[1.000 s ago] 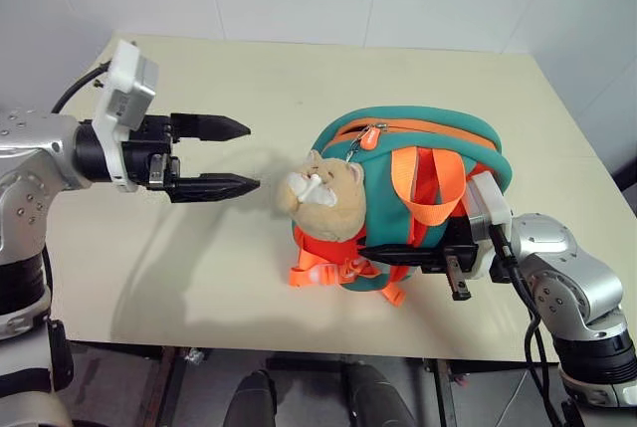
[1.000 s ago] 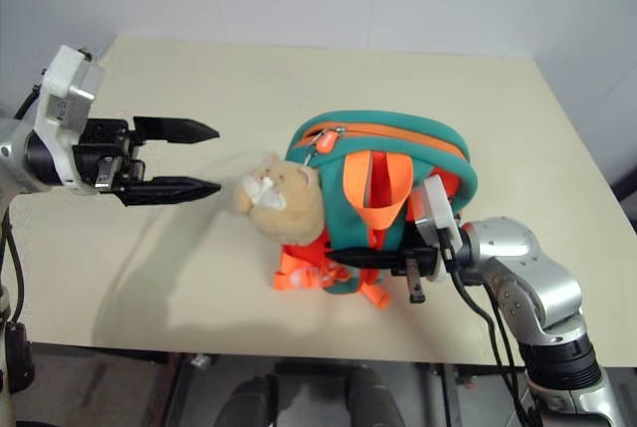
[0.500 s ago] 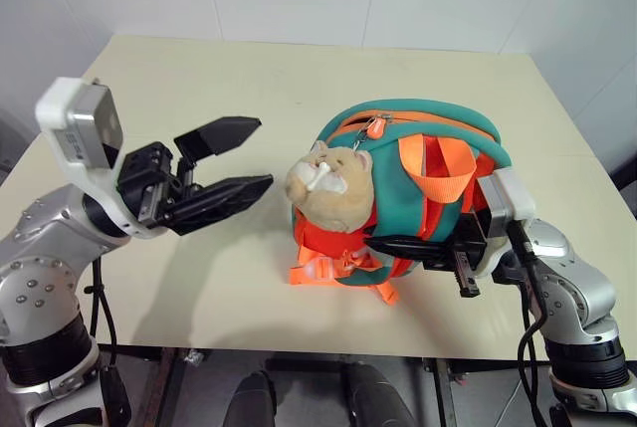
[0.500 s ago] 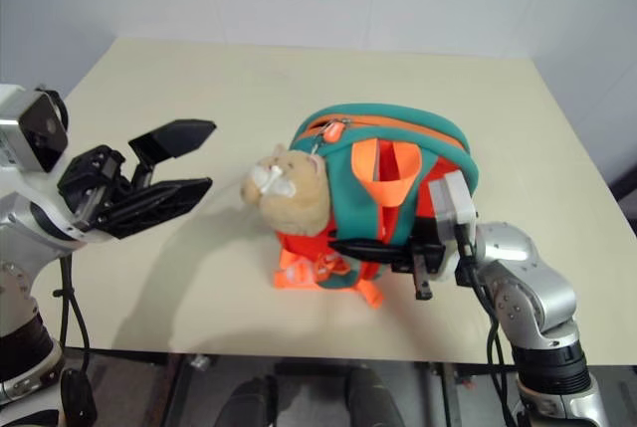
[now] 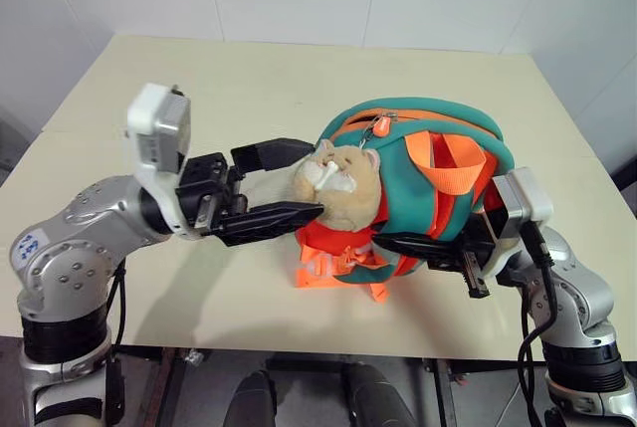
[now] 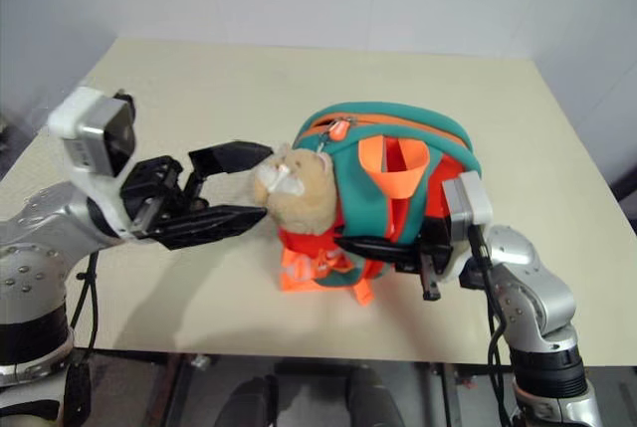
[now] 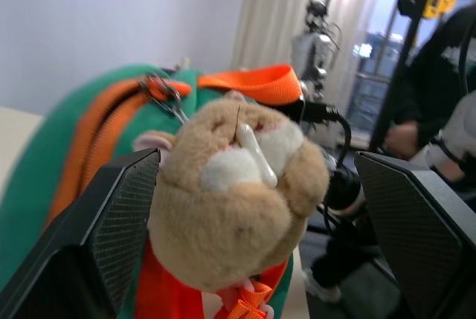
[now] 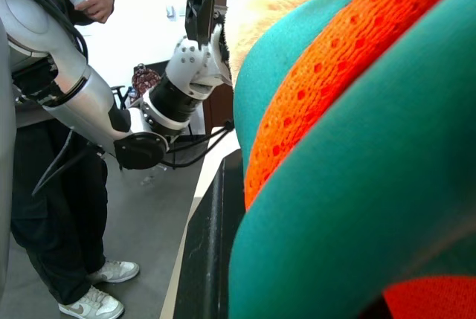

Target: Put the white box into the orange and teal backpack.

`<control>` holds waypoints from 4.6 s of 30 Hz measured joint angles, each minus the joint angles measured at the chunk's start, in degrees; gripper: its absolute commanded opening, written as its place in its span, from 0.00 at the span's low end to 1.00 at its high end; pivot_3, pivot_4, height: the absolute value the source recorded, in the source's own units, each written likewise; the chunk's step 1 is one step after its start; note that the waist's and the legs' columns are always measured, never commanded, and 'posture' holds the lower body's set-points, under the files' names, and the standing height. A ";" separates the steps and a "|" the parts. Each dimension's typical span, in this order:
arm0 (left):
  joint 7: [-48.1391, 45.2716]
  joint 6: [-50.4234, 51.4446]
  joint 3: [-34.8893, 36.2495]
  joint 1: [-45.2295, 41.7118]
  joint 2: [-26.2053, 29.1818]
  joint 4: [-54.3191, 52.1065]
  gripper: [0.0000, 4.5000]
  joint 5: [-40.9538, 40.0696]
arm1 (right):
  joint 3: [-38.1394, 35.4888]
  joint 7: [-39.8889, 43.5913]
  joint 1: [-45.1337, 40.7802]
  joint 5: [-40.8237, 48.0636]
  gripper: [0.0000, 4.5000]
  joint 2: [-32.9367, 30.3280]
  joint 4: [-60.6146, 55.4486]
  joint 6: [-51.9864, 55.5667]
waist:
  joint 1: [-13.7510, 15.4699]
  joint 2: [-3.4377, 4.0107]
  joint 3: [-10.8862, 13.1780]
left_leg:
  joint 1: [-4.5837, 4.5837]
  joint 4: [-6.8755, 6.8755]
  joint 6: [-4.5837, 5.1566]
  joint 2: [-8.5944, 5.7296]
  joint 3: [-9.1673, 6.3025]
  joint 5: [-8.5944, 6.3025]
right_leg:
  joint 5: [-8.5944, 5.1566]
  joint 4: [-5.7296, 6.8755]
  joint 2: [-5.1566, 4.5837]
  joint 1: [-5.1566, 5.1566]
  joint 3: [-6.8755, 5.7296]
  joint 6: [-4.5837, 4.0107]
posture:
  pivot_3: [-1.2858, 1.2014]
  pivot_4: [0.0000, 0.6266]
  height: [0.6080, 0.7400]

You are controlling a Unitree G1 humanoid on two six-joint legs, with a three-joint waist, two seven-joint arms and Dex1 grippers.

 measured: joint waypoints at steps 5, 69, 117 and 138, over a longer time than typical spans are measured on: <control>-2.28 -0.17 -4.20 -3.29 0.83 2.50 0.99 3.64 | 0.08 0.30 0.88 -0.03 0.00 0.03 -0.06 -0.08 | 0.04 0.00 0.00 | -0.02 -0.07 0.01 0.00 0.00 -0.01 | 0.00 -0.08 0.00 0.00 0.01 0.01 | 0.52 0.24 1.00; -31.08 -8.77 -5.07 -14.31 23.73 21.26 0.13 20.70 | 0.80 -0.46 4.50 -0.01 0.00 -0.38 -2.42 -1.02 | -0.16 0.02 0.01 | -0.03 -0.24 0.02 0.03 0.07 -0.03 | -0.06 -0.13 0.01 -0.11 -0.01 -0.09 | 0.52 0.24 1.00; -33.60 -20.41 -17.42 -2.39 16.09 39.92 0.12 37.89 | 1.27 -1.36 3.73 -0.49 0.00 -0.68 -2.93 -0.96 | -0.02 0.05 0.00 | 0.01 -0.18 0.02 0.07 0.11 -0.02 | -0.12 0.11 0.03 -0.17 -0.01 -0.19 | 0.52 0.24 1.00; -30.63 -25.75 -11.57 -4.05 11.72 42.50 0.89 40.96 | 1.52 -4.31 5.35 -0.28 0.73 -6.13 -4.81 3.96 | 0.01 0.04 0.01 | -0.02 0.02 0.02 0.06 0.07 -0.02 | -0.09 0.31 0.03 -0.17 0.00 -0.13 | 0.52 0.24 1.00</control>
